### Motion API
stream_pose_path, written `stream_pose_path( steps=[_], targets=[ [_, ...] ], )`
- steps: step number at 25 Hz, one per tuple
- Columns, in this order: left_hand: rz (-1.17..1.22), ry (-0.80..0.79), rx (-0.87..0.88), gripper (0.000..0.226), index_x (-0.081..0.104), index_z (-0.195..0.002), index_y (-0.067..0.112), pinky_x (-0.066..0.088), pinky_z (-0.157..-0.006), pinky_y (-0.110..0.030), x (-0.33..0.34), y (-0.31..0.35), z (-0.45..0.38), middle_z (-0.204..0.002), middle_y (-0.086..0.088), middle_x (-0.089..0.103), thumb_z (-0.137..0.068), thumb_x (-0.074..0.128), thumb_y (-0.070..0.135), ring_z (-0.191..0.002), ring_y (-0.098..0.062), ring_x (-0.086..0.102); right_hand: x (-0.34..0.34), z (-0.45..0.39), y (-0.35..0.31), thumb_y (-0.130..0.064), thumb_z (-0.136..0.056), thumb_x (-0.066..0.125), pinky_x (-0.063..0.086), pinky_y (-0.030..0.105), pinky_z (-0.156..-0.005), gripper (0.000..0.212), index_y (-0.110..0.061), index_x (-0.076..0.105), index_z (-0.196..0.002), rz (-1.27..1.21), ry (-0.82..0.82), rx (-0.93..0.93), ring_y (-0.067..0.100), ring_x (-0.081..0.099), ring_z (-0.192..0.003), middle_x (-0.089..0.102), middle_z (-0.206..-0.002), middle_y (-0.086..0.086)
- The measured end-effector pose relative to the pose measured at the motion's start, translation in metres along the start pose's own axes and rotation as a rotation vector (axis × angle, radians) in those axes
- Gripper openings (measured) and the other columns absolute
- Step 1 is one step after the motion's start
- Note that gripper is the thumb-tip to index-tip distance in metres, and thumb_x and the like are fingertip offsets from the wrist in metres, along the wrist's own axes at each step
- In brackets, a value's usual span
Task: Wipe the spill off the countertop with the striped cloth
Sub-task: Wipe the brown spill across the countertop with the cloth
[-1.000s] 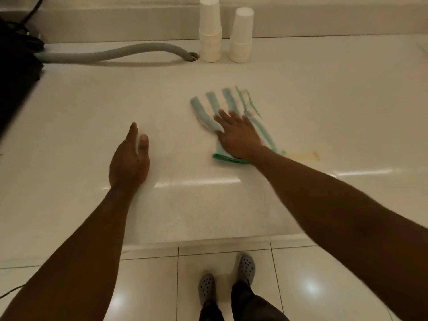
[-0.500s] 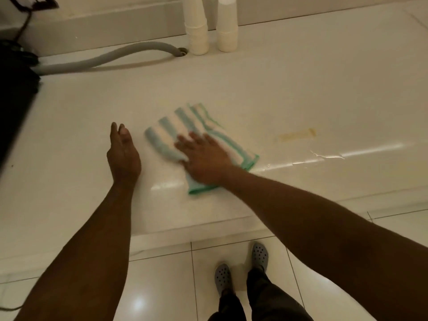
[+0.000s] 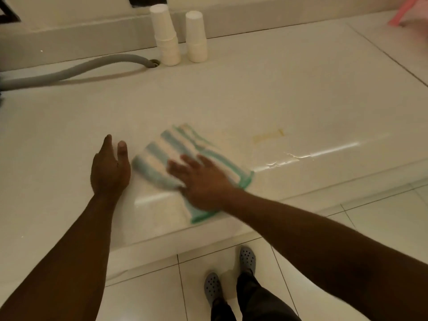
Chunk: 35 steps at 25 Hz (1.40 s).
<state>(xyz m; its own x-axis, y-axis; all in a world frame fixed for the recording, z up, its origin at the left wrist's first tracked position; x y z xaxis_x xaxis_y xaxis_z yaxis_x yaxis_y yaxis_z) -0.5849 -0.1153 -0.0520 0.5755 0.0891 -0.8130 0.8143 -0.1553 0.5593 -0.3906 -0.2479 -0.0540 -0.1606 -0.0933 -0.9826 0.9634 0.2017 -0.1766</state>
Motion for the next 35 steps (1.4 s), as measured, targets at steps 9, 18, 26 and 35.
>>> stream_pose_path(
  steps=[9,18,26,35],
  targets=[
    [-0.033,-0.131,0.219,0.058,0.033,-0.148,0.01,0.013,-0.12,-0.038,0.046,0.077,0.003,-0.157,-0.01,0.03,-0.102,0.024,0.044,-0.146,-0.023,0.025,-0.023,0.009,0.079,-0.041,-0.101,0.027,0.004,0.045,-0.118,0.054,-0.029,0.016,-0.152,-0.004,0.081,0.333,0.017,0.008,-0.149,0.012,-0.162,-0.009],
    [-0.059,-0.189,0.285,0.062,0.037,-0.145,0.005,0.014,-0.12,-0.043,0.082,0.118,-0.013,-0.156,-0.014,0.031,-0.1,0.025,0.046,-0.145,-0.027,0.025,-0.032,0.111,0.23,-0.051,-0.098,0.02,0.001,0.059,-0.114,0.051,-0.043,0.016,-0.149,0.049,0.12,0.789,0.029,0.002,-0.149,0.004,-0.163,-0.002],
    [-0.16,-0.22,0.315,0.075,0.027,-0.149,0.01,0.013,-0.119,-0.043,0.111,0.136,-0.02,-0.156,-0.012,0.03,-0.095,0.014,0.06,-0.145,-0.028,0.025,-0.014,0.064,0.152,-0.052,-0.098,0.017,0.0,0.048,-0.118,0.052,-0.042,0.013,-0.149,0.012,0.051,0.357,0.018,0.006,-0.148,0.01,-0.162,-0.007],
    [-0.199,-0.22,0.289,0.082,0.024,-0.15,0.009,0.01,-0.12,-0.041,0.11,0.133,-0.018,-0.159,-0.01,0.025,-0.092,0.012,0.066,-0.148,-0.024,0.017,-0.055,0.145,0.347,-0.036,-0.102,0.033,0.026,0.053,-0.114,0.049,-0.023,0.031,-0.149,0.033,0.225,0.858,0.031,0.027,-0.144,0.026,-0.159,0.005]
  ],
)
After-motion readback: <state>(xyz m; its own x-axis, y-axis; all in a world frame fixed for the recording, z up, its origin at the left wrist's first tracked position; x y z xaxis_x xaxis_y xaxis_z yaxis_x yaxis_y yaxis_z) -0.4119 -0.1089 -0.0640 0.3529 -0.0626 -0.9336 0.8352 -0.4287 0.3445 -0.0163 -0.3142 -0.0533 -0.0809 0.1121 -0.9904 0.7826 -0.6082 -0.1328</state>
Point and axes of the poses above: each hand's wrist, its own z-axis away from the middle knuckle, its own x-axis out of the palm, y = z × x, the point moved 2 cm from there along -z, towards the middle knuckle
